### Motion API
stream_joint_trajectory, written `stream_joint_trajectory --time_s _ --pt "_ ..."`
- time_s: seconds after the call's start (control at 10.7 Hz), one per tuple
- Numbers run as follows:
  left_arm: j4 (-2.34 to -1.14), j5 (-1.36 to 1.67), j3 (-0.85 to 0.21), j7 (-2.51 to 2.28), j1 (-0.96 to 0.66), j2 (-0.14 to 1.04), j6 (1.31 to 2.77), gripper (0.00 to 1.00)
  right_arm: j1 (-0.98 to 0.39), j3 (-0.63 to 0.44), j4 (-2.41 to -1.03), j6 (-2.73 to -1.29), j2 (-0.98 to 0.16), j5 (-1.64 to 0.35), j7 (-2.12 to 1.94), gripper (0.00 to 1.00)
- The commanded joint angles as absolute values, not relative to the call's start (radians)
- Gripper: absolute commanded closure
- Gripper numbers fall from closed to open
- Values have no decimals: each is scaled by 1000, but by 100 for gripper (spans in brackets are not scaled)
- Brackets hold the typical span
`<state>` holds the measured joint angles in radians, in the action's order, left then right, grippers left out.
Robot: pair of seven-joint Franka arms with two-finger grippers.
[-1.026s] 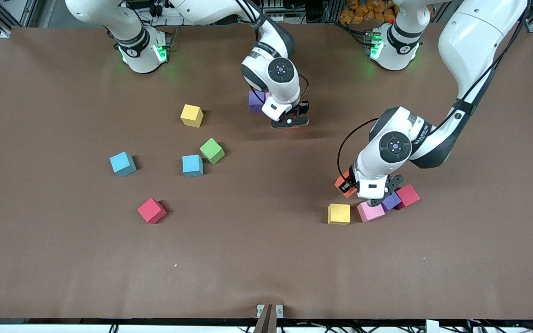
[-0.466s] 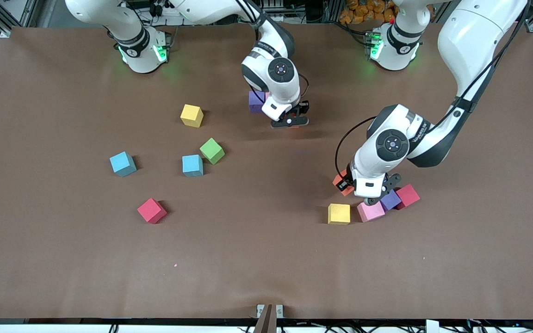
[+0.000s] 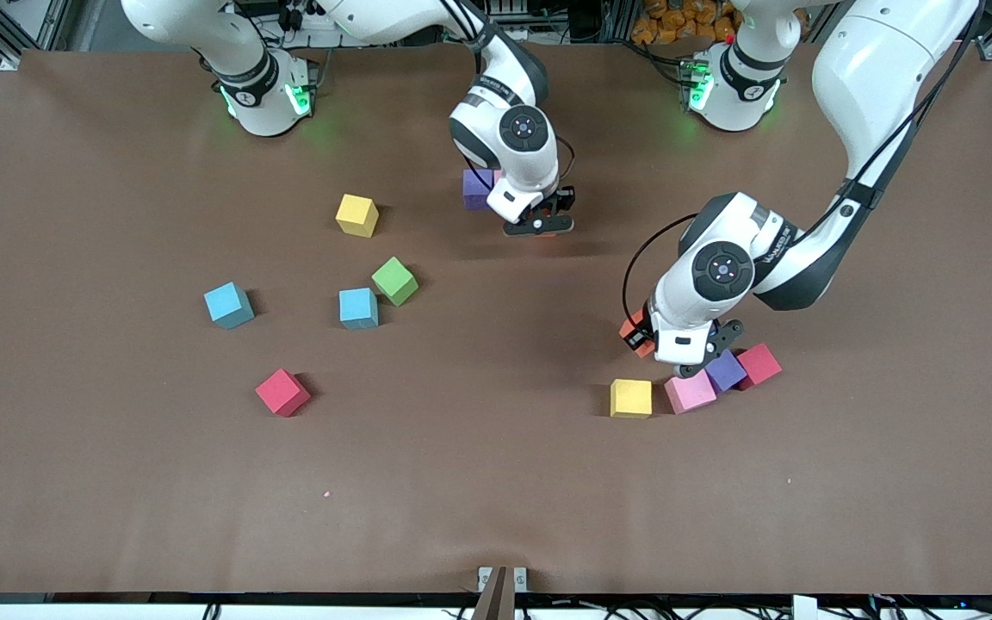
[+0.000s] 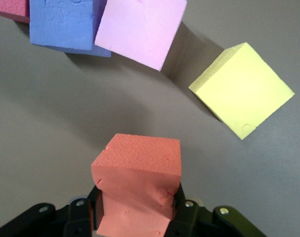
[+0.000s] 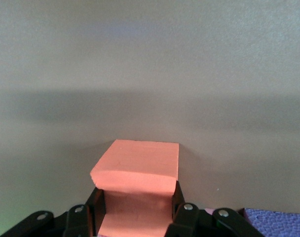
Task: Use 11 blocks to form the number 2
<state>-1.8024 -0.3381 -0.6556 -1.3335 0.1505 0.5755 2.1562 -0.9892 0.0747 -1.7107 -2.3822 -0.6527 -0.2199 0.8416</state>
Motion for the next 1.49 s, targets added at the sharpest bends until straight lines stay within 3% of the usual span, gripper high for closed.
stream_joint_trajectory --time_s 0.0,0.09,0.56,0.84,1.4 --pt "-1804 -360 -660 -1327 144 566 2137 75 -1009 68 -1752 -2379 -630 -236 856 43" --pt "-1802 -360 -660 -1327 138 566 2137 75 -1008 67 -1750 -2376 -626 -236 857 0" --pt "-1799 -361 -660 -1319 127 566 2137 74 -954 63 -1743 -2309 -539 -238 888 0" --pt "-1796 -357 -661 -1321 56 577 2137 75 -835 61 -1747 -2223 -499 -229 864 0" --pt "-1809 -437 -661 -1235 -92 609 2154 79 -686 52 -1787 -2129 -488 -101 547 0"
